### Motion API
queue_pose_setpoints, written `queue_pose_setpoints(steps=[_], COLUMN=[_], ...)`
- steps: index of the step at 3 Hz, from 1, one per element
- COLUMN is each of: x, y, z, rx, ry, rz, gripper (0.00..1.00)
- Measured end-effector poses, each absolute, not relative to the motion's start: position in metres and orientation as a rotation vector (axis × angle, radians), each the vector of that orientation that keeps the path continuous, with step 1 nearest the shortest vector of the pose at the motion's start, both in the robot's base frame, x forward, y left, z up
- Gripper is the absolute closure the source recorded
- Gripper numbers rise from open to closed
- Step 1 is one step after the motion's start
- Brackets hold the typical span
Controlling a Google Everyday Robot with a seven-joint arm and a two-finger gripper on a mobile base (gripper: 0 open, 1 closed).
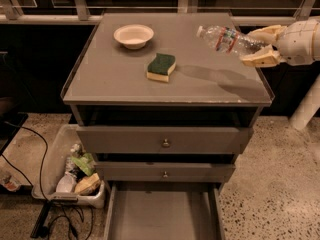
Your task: Pick water bottle from bottom drawer and place on counter
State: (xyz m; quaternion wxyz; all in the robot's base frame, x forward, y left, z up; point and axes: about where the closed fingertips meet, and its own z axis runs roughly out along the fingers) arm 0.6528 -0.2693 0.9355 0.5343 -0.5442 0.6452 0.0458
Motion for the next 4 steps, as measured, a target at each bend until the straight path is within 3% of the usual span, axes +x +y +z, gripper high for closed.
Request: queue_pose_setpoints(steps=[4], x=[0.664], y=[-0.215], z=[0.88], rx=[-1.369], ry=[1.635], rz=[0.298], gripper=[1.0])
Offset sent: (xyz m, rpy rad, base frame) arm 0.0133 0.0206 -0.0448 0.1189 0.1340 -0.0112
